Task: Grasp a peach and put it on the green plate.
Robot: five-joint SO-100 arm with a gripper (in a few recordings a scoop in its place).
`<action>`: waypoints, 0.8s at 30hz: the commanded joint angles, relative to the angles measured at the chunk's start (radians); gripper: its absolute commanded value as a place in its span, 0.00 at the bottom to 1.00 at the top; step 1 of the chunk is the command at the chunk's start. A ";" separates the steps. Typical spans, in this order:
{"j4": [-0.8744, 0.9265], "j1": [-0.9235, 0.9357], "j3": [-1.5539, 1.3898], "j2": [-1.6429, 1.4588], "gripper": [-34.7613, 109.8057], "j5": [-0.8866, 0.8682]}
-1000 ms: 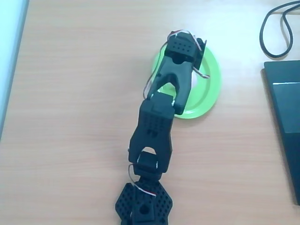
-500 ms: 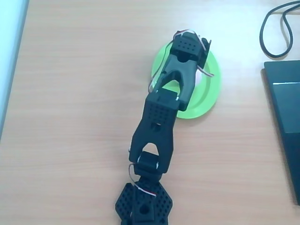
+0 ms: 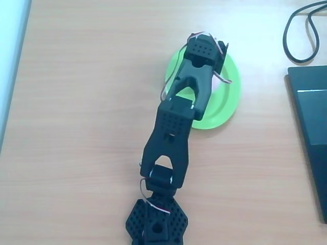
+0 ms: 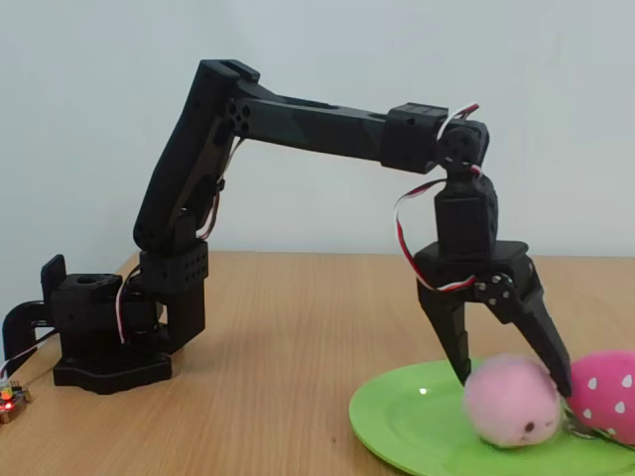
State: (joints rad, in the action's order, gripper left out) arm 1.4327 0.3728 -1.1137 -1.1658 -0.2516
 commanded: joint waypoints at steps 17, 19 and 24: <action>0.106 -0.104 -0.041 -0.308 0.57 -0.021; 0.104 -0.140 -0.049 -0.360 0.57 -0.015; -0.005 -0.238 -0.141 -0.526 0.56 0.000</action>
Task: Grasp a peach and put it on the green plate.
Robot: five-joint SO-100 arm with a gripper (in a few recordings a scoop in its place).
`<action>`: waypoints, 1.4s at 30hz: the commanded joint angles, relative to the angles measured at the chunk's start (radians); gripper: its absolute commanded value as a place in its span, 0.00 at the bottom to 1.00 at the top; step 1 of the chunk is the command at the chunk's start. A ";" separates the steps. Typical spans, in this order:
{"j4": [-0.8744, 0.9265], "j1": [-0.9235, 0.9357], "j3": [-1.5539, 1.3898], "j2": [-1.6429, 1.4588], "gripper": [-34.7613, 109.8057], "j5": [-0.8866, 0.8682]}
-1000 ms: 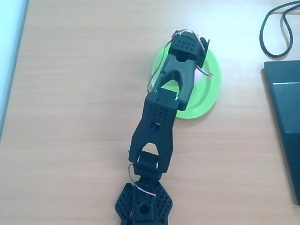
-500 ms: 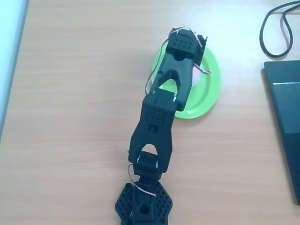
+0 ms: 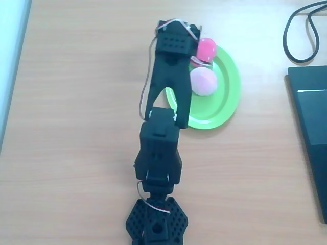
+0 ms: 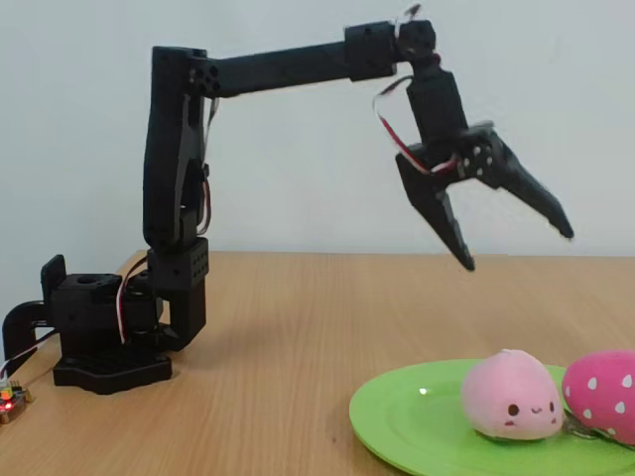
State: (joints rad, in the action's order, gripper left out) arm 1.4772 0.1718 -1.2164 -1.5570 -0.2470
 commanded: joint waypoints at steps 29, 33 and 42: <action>-0.666 -0.273 -1.381 -1.295 0.18 0.195; -0.660 -0.287 -1.528 -1.387 0.18 0.189; -0.611 -0.275 -1.810 -1.594 0.18 0.184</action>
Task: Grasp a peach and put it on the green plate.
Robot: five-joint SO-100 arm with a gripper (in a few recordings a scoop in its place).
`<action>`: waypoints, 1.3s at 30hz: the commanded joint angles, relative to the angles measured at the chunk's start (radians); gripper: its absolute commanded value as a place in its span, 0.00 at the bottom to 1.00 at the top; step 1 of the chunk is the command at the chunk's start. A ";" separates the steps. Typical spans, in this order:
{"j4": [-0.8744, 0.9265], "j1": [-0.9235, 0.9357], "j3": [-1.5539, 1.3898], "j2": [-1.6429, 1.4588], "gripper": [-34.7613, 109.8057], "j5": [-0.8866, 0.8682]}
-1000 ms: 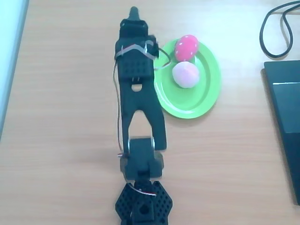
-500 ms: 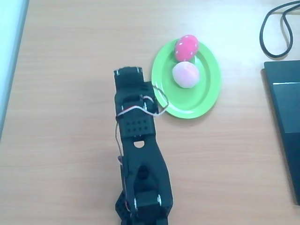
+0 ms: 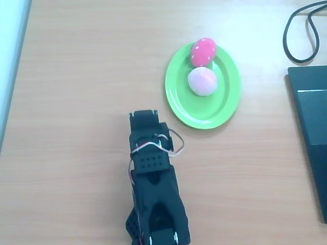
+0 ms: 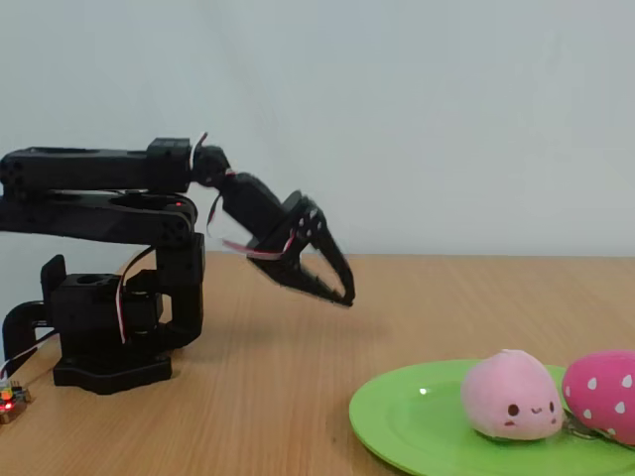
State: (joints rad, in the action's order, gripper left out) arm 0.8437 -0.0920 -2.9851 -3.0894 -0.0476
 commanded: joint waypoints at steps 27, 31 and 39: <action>0.377 -0.041 -0.120 -0.207 0.18 -0.094; 0.396 -0.020 -0.117 -0.209 0.18 -0.098; 0.396 -0.012 -0.117 -0.209 0.18 -0.106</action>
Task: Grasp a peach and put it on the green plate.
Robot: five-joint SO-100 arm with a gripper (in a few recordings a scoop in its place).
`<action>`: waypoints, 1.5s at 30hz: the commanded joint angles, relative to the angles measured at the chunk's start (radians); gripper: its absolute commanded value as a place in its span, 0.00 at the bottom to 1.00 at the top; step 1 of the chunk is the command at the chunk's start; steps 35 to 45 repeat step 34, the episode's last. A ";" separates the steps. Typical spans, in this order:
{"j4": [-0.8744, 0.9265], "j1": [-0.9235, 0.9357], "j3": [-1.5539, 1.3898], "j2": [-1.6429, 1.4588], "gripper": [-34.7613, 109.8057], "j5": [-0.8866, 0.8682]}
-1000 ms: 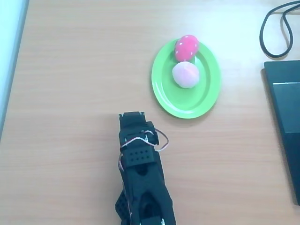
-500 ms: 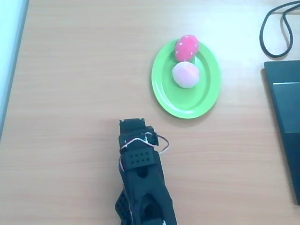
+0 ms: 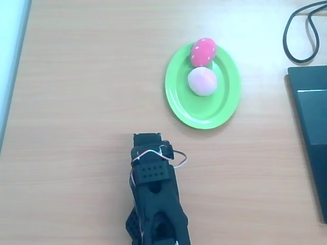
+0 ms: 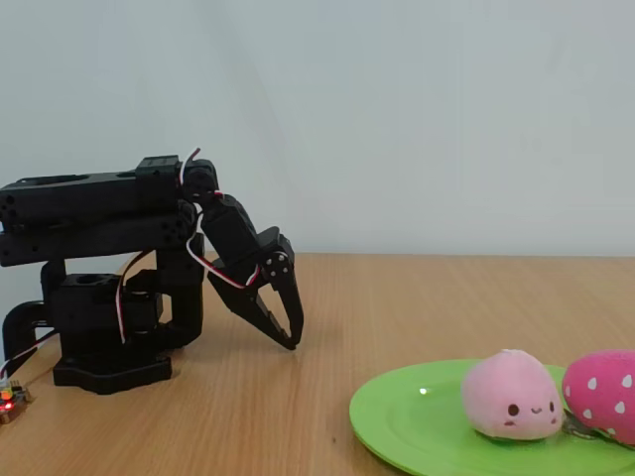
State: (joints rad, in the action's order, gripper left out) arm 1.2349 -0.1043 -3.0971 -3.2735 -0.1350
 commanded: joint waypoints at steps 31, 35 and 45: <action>0.005 0.044 -0.005 -0.023 0.18 -0.067; 0.005 0.044 -0.005 -0.023 0.18 -0.069; 0.005 0.044 -0.005 -0.023 0.18 -0.069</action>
